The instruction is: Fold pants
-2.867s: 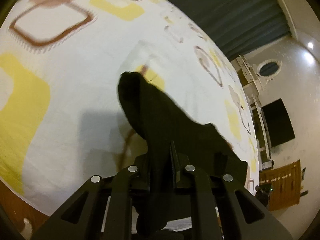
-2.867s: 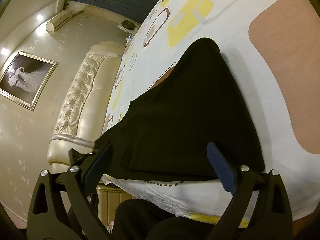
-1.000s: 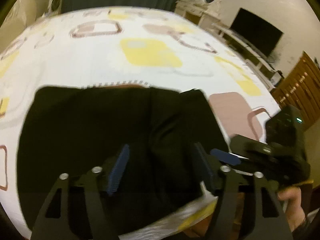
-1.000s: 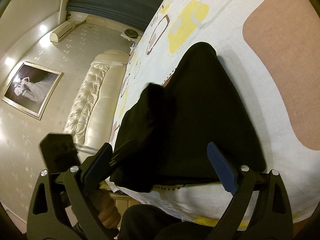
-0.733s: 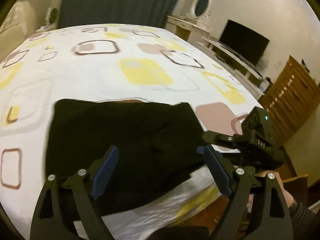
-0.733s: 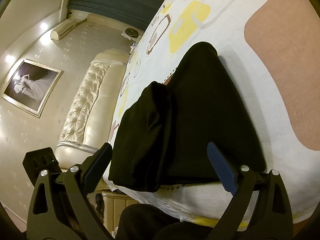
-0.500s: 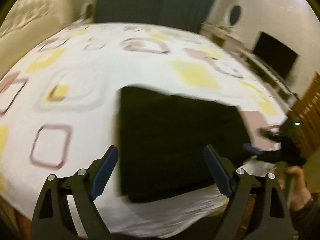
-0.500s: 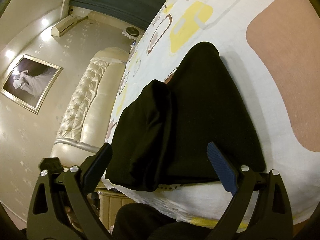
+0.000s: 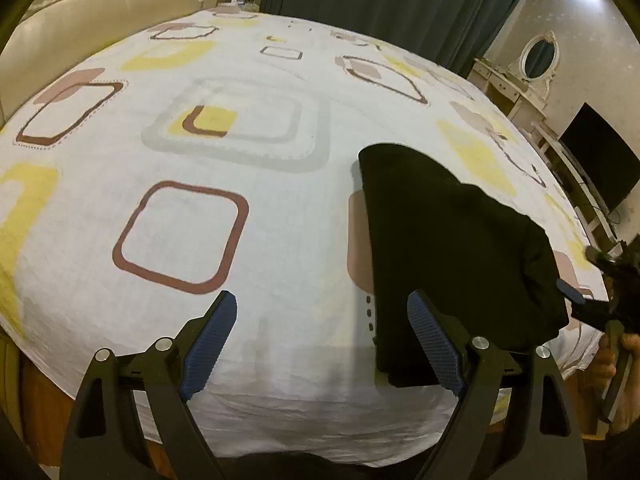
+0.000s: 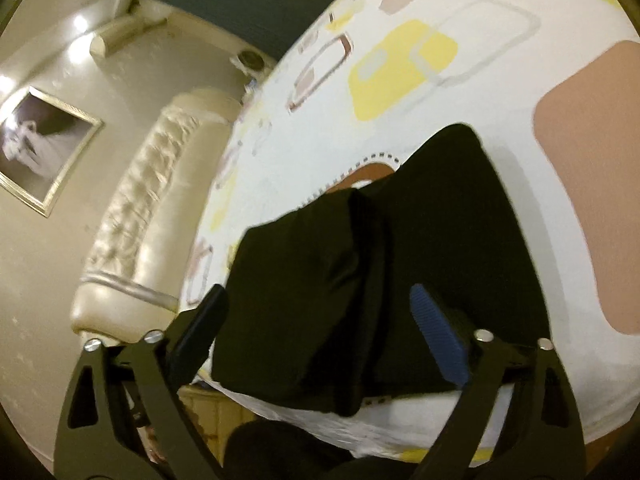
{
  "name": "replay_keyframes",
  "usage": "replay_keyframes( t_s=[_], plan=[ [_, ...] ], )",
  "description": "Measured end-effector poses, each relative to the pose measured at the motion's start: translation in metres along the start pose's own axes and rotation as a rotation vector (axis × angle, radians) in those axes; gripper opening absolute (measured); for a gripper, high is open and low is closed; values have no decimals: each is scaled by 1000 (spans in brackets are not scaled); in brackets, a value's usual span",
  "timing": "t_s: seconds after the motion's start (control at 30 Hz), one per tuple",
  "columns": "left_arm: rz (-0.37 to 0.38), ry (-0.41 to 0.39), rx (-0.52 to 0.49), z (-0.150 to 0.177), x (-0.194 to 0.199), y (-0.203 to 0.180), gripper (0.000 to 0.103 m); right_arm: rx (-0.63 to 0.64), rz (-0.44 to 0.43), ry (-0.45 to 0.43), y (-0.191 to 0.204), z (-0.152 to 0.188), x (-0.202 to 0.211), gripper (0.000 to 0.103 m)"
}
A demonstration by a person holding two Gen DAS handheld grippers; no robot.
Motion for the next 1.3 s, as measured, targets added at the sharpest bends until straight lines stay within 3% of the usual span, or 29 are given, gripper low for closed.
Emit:
replay_keyframes(
  t_s=[0.23,0.4,0.47,0.53,0.63,0.9,1.03,1.3],
  plan=[
    [4,1,-5,1,0,-1,86,9,65,84,2,8,-37,80],
    [12,20,23,2,-5,2,86,52,55,128,14,21,-49,76],
    [12,20,30,2,-5,3,86,56,46,152,16,27,-54,49],
    [9,18,31,1,-4,4,86,55,65,162,13,29,-58,28],
    [3,18,34,2,-4,6,86,62,72,139,12,28,-54,15],
    [-2,2,50,0,-1,10,86,168,36,12,55,0,-4,12],
    [4,7,46,0,-1,9,86,217,60,-31,60,-15,21,12],
    [19,18,24,2,-4,3,86,155,121,-31,5,-18,30,12]
  ],
)
Point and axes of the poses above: each gripper's, at about its wrist camera, not at the fingertips, and x roughly against the way its jaws point, y to its left, z to its underside, the point moved 7 cm from there along -x, roughly the way its jaws point, and after that the axes turned 6 degrees about z, right-handed, at the moved point
